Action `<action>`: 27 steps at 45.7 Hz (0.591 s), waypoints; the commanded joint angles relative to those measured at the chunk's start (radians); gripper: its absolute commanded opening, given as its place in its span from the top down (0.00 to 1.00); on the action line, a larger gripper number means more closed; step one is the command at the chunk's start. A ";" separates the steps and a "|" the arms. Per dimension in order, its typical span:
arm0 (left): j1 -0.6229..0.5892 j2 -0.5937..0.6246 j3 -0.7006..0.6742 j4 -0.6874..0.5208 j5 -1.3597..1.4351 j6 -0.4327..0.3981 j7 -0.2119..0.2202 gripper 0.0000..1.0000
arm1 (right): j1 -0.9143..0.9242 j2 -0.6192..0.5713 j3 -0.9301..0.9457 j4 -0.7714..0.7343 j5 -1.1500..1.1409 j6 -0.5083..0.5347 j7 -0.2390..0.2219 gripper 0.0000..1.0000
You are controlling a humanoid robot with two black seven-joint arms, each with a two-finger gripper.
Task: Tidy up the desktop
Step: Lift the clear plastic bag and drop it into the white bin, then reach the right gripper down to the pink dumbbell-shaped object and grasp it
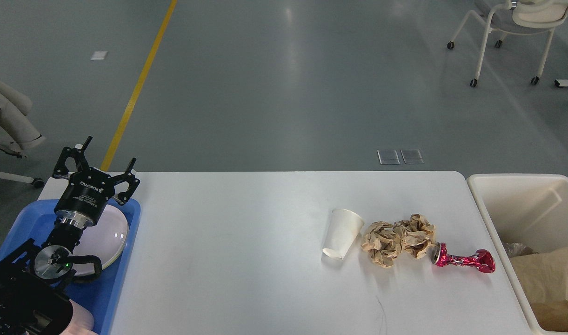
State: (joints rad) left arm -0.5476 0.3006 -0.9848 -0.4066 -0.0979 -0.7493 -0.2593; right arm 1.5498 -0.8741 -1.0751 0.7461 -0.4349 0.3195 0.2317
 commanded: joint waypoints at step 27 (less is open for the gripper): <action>0.000 0.000 0.000 0.000 0.000 -0.001 0.000 0.00 | 0.923 0.049 -0.014 0.754 -0.054 0.640 -0.005 0.00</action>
State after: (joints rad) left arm -0.5475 0.3007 -0.9850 -0.4063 -0.0971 -0.7499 -0.2594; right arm 2.5948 -0.8199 -1.0934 1.4912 -0.5019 0.9600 0.2343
